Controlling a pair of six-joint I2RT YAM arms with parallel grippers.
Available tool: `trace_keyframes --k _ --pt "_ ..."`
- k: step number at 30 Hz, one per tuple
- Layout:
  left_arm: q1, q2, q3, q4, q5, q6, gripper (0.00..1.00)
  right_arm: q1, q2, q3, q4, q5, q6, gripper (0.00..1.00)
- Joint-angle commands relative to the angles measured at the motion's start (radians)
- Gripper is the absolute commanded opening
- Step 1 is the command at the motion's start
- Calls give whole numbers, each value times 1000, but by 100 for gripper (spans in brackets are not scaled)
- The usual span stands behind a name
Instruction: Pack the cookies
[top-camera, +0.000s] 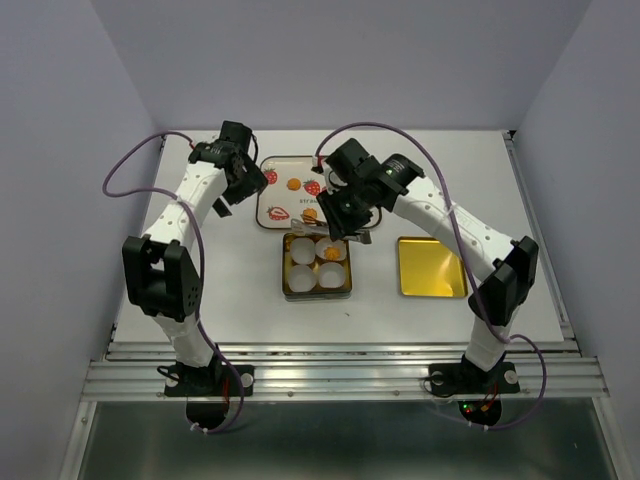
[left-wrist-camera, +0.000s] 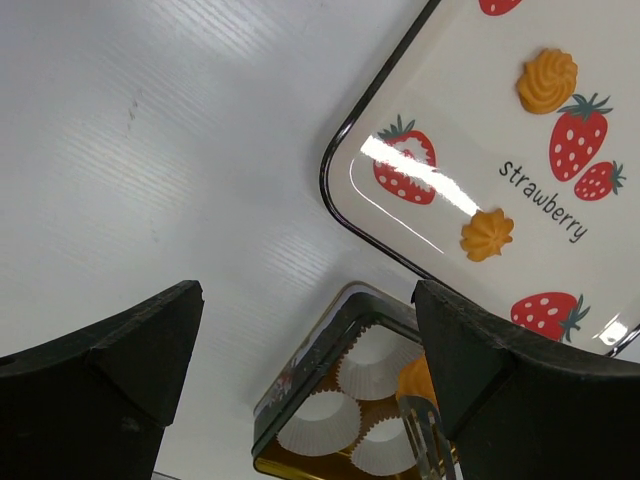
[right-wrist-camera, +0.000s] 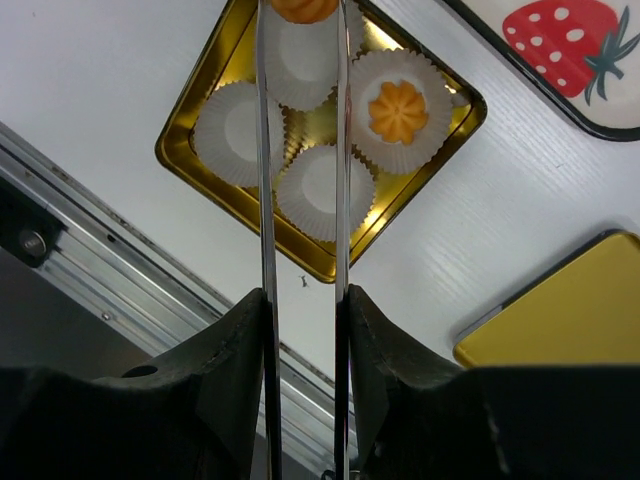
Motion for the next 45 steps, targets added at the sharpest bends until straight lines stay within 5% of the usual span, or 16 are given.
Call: trace_keyframes --k 1,45 --pt "-19 -67 -18 25 -59 9 99 23 -47 -11 25 -13 -33 33" --pt "-37 -175 -185 96 -83 10 99 115 -40 -168 117 105 -56 34"
